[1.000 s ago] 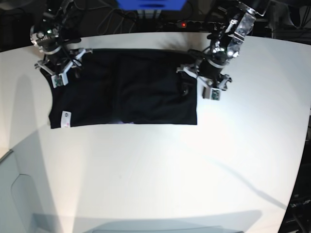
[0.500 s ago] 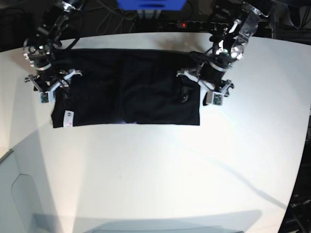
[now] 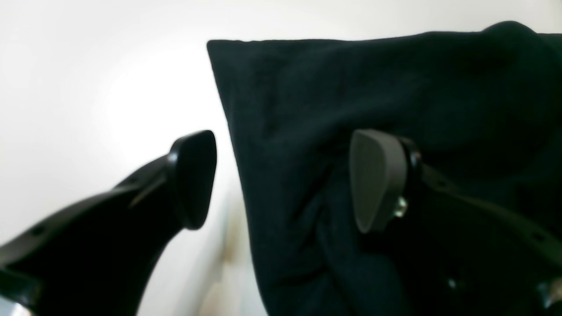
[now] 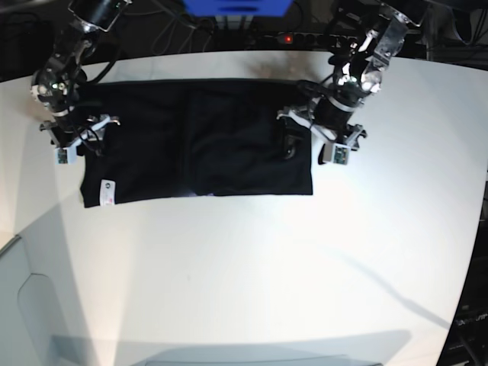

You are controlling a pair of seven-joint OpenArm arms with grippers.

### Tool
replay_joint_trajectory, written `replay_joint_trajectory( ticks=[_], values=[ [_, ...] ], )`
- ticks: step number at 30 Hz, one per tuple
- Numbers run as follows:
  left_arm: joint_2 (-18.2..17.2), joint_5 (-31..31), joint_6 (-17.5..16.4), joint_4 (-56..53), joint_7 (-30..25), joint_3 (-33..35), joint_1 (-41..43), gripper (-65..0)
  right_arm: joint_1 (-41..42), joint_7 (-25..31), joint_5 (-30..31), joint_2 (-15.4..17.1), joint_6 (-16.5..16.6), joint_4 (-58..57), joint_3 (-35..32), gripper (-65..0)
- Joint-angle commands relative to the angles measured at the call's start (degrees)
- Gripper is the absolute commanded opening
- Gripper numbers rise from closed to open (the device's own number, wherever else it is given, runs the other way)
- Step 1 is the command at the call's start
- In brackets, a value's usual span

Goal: Fold the T-shirt properly
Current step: 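Press both grippers onto the folded shirt to flatten it, then grasp the shirt with the right gripper and fold it over toward the left gripper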

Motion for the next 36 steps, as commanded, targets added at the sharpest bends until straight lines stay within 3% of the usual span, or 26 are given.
replay_joint_trajectory(
  ticks=[1, 5, 11, 20, 23, 27, 36],
  values=[
    [-0.38, 0.13, 0.13, -0.01, -1.19, -0.37, -0.45, -19.3, -0.21, -4.07, -2.22, 0.02, 0.60, -1.11, 0.01, -31.2],
    [-0.29, 0.13, 0.13, -1.68, -1.28, -0.37, -0.45, -19.3, -0.21, -4.16, -2.22, 0.10, 0.60, -2.17, -0.08, -38.6],
    [-0.29, 0.13, 0.13, -1.77, -1.28, -1.69, -0.45, -19.3, -0.21, -4.33, -2.22, 0.02, 0.60, -2.08, -0.08, -65.0],
    [1.03, -0.40, 0.13, 2.98, -1.19, -13.47, 4.21, -19.3, -0.56, -4.33, -1.95, -1.13, 0.60, 8.82, -0.61, -65.0],
    [0.94, -4.62, 0.13, 4.21, -1.10, -16.46, 5.35, -19.3, -0.65, -4.42, -1.95, -2.36, 0.60, 14.27, -1.40, -65.0],
    [0.50, -8.31, 0.13, 3.95, -1.02, -18.04, 5.70, -19.3, -1.71, -4.51, -1.95, -3.24, 0.60, 18.31, -3.42, -65.0],
    [1.12, -8.75, 0.13, 0.25, -1.02, -20.85, 4.39, -19.3, -4.87, -4.33, -1.95, -5.61, 0.60, 27.72, -10.36, -65.0]
  ],
)
